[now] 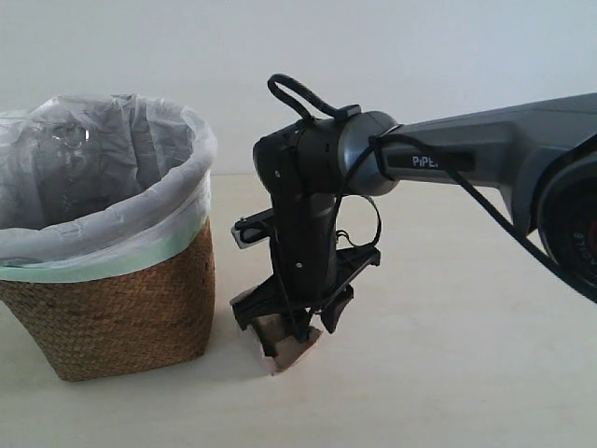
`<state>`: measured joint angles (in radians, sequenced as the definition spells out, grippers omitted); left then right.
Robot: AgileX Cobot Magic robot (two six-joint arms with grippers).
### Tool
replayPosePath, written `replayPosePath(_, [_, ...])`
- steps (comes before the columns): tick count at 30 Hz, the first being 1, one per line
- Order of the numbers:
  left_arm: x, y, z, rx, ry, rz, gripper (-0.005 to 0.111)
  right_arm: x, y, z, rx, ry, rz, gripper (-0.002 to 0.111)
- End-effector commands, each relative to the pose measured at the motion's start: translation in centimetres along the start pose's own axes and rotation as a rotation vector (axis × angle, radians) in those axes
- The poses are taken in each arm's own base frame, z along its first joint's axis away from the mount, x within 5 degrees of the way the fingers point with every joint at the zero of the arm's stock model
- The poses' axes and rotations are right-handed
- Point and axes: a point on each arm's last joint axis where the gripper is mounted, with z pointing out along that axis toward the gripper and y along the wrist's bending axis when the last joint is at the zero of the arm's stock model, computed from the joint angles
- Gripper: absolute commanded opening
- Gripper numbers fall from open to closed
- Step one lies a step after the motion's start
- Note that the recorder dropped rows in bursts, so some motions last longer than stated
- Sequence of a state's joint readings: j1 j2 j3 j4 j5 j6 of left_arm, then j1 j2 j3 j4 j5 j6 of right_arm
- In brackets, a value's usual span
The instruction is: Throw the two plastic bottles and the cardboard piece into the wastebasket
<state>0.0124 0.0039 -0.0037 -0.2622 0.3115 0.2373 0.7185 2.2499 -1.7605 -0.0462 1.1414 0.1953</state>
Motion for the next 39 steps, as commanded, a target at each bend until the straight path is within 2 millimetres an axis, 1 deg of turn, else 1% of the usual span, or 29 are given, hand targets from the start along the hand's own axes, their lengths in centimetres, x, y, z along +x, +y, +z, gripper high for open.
replayPosePath(1, [0.1,0.0,0.0,-0.004,-0.005,-0.001,0.004,0.1,-0.3,-0.2,0.018,-0.003,0.012,0.008])
replayPosePath(3, [0.1,0.0,0.0,-0.004,-0.005,-0.001,0.004,0.1,-0.9,-0.2,0.081,0.002,0.025,0.008])
replayPosePath(6, [0.1,0.0,0.0,-0.004,-0.005,-0.001,0.004,0.3,-1.7,-0.3,0.167,0.019,0.024,0.011])
replayPosePath(10, [0.1,0.0,0.0,-0.004,-0.005,-0.001,0.004,0.3,-2.8,-0.7,0.156,0.031,0.068,0.011])
replayPosePath(13, [0.1,0.0,0.0,-0.004,-0.005,-0.001,0.004,0.1,-3.9,-1.4,0.101,0.003,0.124,0.011])
replayPosePath(19, [0.1,0.0,0.0,-0.004,-0.005,-0.001,0.004,0.4,-6.8,-3.2,0.076,-0.029,0.197,0.011])
replayPosePath(21, [0.1,0.0,0.0,-0.004,-0.005,-0.001,0.004,0.8,-7.8,-3.5,0.067,-0.062,0.222,0.011])
replayPosePath(24, [0.1,0.0,0.0,-0.004,-0.005,-0.001,0.004,1.9,-9.5,-3.7,0.058,-0.07,0.252,0.011])
replayPosePath(27, [0.1,0.0,0.0,-0.004,-0.005,-0.001,0.004,3.5,-11.0,-3.6,0.056,-0.063,0.271,0.011])
replayPosePath(30, [0.1,0.0,0.0,-0.004,-0.005,-0.001,0.004,5.0,-12.6,-3.9,0.056,-0.101,0.304,0.011])
replayPosePath(31, [0.1,0.0,0.0,-0.004,-0.005,-0.001,0.004,5.4,-12.9,-4.2,0.051,-0.116,0.283,0.011])
replayPosePath(33, [0.1,0.0,0.0,-0.004,-0.005,-0.001,0.004,5.9,-12.7,-4.8,0.014,-0.138,0.223,0.011])
replayPosePath(34, [0.1,0.0,0.0,-0.004,-0.005,-0.001,0.004,6.1,-12.3,-5.5,-0.019,-0.163,0.173,0.011])
replayPosePath(36, [0.1,0.0,0.0,-0.004,-0.005,-0.001,0.004,6.0,-11.7,-6.3,-0.047,-0.206,0.135,0.011])
replayPosePath(37, [0.1,0.0,0.0,-0.004,-0.005,-0.001,0.004,5.9,-11.4,-6.4,-0.059,-0.218,0.118,0.011])
replayPosePath(39, [0.1,0.0,0.0,-0.004,-0.005,-0.001,0.004,5.8,-11.4,-6.5,-0.059,-0.238,0.117,0.011])
